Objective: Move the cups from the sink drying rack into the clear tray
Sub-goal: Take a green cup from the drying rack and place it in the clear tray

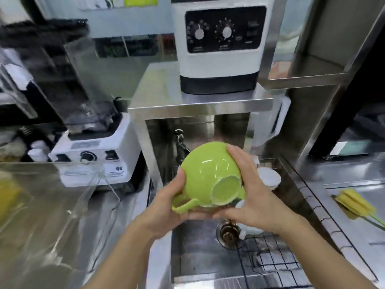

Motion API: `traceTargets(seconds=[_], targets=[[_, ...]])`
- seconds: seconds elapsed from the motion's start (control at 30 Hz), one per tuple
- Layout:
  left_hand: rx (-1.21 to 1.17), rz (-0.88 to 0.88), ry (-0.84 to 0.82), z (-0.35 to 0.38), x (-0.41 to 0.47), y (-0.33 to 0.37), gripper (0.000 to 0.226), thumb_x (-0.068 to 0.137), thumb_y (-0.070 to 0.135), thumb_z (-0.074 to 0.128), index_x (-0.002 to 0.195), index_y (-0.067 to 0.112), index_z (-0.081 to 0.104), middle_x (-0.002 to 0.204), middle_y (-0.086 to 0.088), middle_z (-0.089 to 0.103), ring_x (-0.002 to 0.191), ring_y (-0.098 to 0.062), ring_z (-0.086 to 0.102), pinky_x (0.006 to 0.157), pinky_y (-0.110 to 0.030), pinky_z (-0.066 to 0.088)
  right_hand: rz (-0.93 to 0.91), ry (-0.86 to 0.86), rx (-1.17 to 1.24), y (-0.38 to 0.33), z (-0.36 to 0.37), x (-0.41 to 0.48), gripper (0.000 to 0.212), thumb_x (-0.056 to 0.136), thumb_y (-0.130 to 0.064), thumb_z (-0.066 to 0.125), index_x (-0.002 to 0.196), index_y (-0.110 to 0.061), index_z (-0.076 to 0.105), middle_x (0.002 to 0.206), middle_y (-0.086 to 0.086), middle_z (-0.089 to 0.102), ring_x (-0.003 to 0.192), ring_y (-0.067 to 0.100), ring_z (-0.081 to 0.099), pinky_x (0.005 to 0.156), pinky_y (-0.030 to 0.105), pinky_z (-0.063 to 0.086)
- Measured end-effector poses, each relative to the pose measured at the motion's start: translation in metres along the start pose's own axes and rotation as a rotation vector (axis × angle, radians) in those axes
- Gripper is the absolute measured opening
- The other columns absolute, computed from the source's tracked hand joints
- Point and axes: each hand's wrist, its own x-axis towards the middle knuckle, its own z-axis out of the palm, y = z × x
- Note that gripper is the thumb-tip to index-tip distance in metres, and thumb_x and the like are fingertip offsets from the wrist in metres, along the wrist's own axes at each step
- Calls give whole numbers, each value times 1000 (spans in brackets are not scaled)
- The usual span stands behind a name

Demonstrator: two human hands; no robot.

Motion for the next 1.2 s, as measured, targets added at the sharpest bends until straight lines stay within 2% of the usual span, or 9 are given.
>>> traceTargets(seconds=[0.1,0.27,0.4,0.57,0.7,0.83,0.97,1.07,1.2], targets=[[76,13,73,-22,-39,20,95,37,73,76,111,13,67,117,-24,65,106,-45,61,93,-61,46,-137,96,-47,-24,30,18,114,58,-28,82,134,-58,3,138,-11,17,127,-20,15,100,-2,18],[300,168,295,-39,-108,58,65,53,63,65,100,19,70,103,-15,71,94,-31,68,84,-43,57,-231,242,47,-64,85,40,102,60,-52,75,136,-52,7,131,-12,28,127,1,33,102,14,33],[607,691,663,-50,-144,60,39,78,47,57,113,31,55,109,8,63,90,-2,62,72,-24,53,-276,305,104,-97,129,58,103,58,-46,76,136,-52,9,139,-31,19,128,0,31,104,16,33],[1159,1212,774,-96,-179,61,35,93,32,45,120,12,55,126,3,52,118,0,48,99,-17,37,-314,335,131,-131,179,80,99,62,-55,72,137,-46,7,139,-36,18,126,-9,31,102,10,31],[1373,1133,864,-133,-197,83,52,87,45,50,114,2,61,116,-5,62,111,-16,51,101,-22,33,-207,257,84,-150,206,95,106,53,-64,72,138,-41,12,134,-43,21,119,-14,36,97,6,32],[1334,962,875,-165,-200,105,63,79,55,55,116,5,63,108,-6,55,102,-17,46,95,-16,31,-144,278,-139,-168,226,116,116,48,-66,68,141,-17,20,118,-33,31,101,8,40,90,33,37],[1365,815,840,-189,-188,122,74,69,61,56,119,8,60,100,1,40,96,-13,41,87,-15,31,0,252,-227,-180,236,134,123,44,-66,77,141,-10,27,96,-35,29,79,-16,29,90,43,41],[1375,679,832,-202,-175,125,72,66,67,50,115,15,61,94,0,51,92,-17,51,81,-26,41,91,175,-313,-174,240,142,119,42,-79,52,141,-19,24,100,-31,42,94,-43,11,96,38,35],[1198,582,849,-216,-159,114,62,63,64,52,106,20,63,97,3,62,93,-17,58,84,-35,46,166,80,-448,-152,253,149,109,46,-87,43,135,-27,22,99,-5,69,104,10,58,103,40,23]])
